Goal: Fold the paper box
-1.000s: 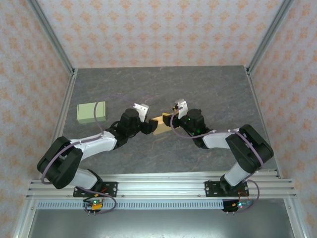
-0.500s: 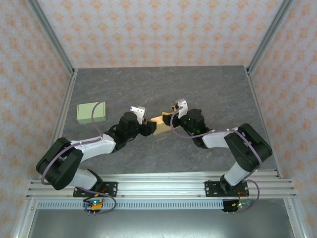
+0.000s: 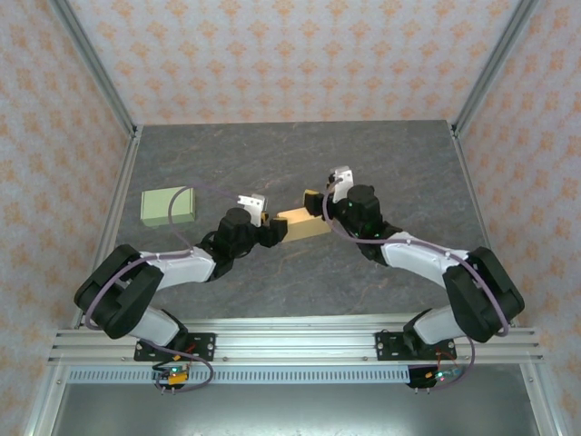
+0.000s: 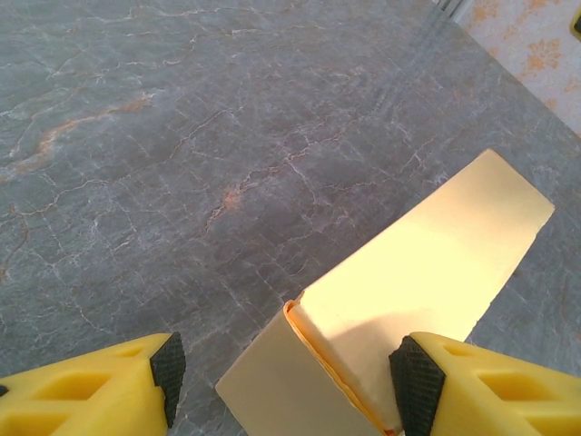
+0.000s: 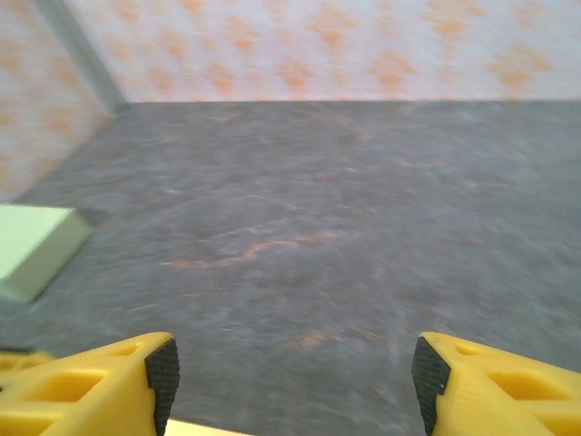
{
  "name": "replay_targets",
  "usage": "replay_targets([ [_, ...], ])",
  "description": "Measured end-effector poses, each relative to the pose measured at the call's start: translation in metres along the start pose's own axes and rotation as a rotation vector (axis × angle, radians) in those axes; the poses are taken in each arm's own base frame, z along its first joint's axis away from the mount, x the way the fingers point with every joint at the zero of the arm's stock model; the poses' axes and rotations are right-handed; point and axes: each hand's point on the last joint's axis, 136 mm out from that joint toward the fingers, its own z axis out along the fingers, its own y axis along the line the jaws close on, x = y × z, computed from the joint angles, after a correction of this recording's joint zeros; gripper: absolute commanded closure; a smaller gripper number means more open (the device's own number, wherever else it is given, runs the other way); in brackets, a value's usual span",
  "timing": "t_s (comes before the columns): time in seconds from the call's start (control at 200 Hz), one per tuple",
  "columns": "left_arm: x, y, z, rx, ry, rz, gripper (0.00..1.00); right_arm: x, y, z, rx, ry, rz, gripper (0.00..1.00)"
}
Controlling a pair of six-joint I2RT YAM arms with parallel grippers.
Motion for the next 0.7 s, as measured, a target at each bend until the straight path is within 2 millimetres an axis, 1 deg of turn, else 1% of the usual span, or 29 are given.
replay_targets([
  [0.04,0.000,0.000,0.000,0.001,-0.003,0.006,0.35,-0.002,-0.013,-0.003,0.085,0.024,0.043,0.20],
  [0.07,0.001,-0.001,-0.001,0.003,-0.007,0.016,0.35,-0.003,-0.023,-0.008,0.152,0.042,0.088,0.14],
  [0.075,0.001,-0.001,-0.001,0.004,-0.007,0.016,0.35,-0.004,-0.024,-0.008,0.158,0.042,0.091,0.11],
  [0.085,0.001,-0.001,-0.001,0.003,-0.009,0.021,0.35,-0.005,-0.027,-0.010,0.179,0.047,0.115,0.09],
  [0.11,0.001,-0.001,-0.002,0.001,-0.013,0.030,0.35,-0.009,-0.033,-0.015,0.224,0.053,0.138,0.07],
  [0.125,0.001,-0.002,-0.003,0.001,-0.016,0.040,0.35,-0.013,-0.036,-0.019,0.252,0.052,0.178,0.07],
  [0.145,0.001,-0.003,-0.004,-0.001,-0.019,0.049,0.35,-0.016,-0.040,-0.022,0.279,0.054,0.185,0.07],
  [0.175,0.003,-0.006,-0.005,0.000,-0.021,0.067,0.35,-0.024,-0.045,-0.030,0.319,0.046,0.232,0.03],
  [0.26,0.008,-0.017,-0.009,0.015,-0.021,0.129,0.35,-0.045,-0.051,-0.049,0.382,0.005,0.337,0.02],
  [0.33,0.017,-0.023,-0.011,0.023,-0.008,0.175,0.35,-0.054,-0.054,-0.063,0.406,-0.022,0.391,0.02],
  [0.385,0.031,-0.020,-0.014,0.013,0.016,0.213,0.35,-0.055,-0.057,-0.072,0.424,-0.034,0.422,0.03],
  [0.471,0.054,-0.010,-0.020,-0.016,0.065,0.273,0.35,-0.058,-0.061,-0.078,0.443,-0.057,0.450,0.03],
  [0.511,0.059,-0.007,-0.023,-0.031,0.079,0.296,0.34,-0.058,-0.063,-0.079,0.450,-0.062,0.453,0.03],
  [0.571,0.054,-0.006,-0.027,-0.049,0.070,0.322,0.34,-0.057,-0.067,-0.081,0.465,-0.067,0.450,0.02],
  [0.611,0.046,-0.006,-0.031,-0.059,0.047,0.335,0.33,-0.058,-0.069,-0.082,0.476,-0.069,0.435,0.00],
  [0.661,0.031,-0.008,-0.038,-0.070,0.002,0.347,0.33,-0.059,-0.071,-0.083,0.487,-0.067,0.403,0.01],
  [0.701,0.018,-0.009,-0.045,-0.082,-0.035,0.355,0.24,-0.059,-0.073,-0.084,0.498,-0.063,0.361,0.01],
])
